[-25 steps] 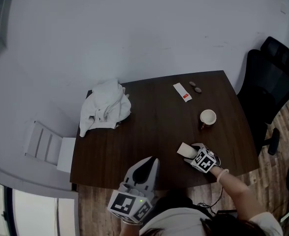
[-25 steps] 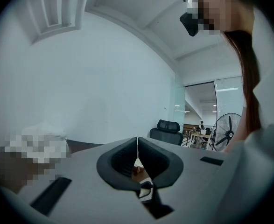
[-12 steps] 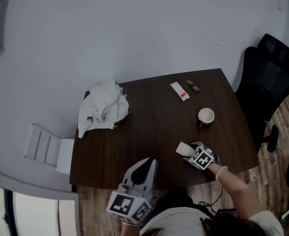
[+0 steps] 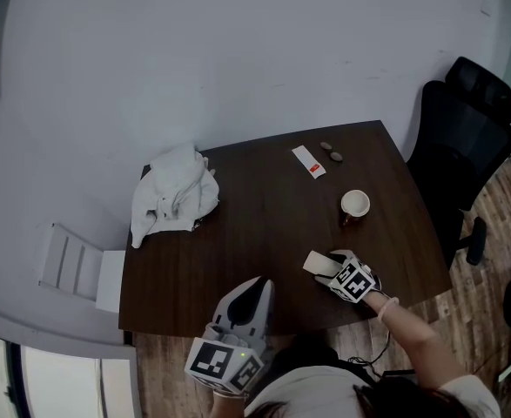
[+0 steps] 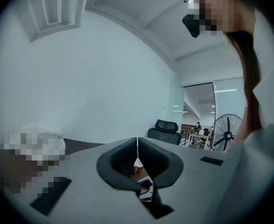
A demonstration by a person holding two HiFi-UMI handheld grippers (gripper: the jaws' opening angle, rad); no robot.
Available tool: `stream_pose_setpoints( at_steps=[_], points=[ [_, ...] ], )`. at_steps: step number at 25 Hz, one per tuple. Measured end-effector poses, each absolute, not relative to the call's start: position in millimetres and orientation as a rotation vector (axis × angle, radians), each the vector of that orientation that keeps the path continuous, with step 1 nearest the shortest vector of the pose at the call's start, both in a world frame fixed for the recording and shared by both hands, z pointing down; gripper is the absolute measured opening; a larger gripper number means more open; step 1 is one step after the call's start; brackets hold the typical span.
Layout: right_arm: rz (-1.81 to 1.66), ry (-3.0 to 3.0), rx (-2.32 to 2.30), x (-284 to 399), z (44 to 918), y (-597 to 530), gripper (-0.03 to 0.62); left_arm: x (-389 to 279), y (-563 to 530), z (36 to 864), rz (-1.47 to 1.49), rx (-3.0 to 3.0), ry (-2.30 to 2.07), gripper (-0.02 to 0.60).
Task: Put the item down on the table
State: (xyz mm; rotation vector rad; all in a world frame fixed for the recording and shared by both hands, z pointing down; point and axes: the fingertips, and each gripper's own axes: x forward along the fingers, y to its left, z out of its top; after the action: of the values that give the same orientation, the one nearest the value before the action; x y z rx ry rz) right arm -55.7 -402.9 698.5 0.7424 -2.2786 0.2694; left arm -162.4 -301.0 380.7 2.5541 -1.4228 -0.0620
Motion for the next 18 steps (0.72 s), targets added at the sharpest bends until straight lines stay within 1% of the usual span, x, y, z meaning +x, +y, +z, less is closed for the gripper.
stream_pose_setpoints(
  at_steps=[13,18],
  points=[
    [0.266,-2.395,0.903,-45,647,-396,0.245,-149,-299,378,-0.059,2.594,-1.379,0.025],
    [0.248,-2.441,0.984,-40,620,-392,0.191,-147,-302,380,-0.054,2.6,-1.368,0.025]
  ],
)
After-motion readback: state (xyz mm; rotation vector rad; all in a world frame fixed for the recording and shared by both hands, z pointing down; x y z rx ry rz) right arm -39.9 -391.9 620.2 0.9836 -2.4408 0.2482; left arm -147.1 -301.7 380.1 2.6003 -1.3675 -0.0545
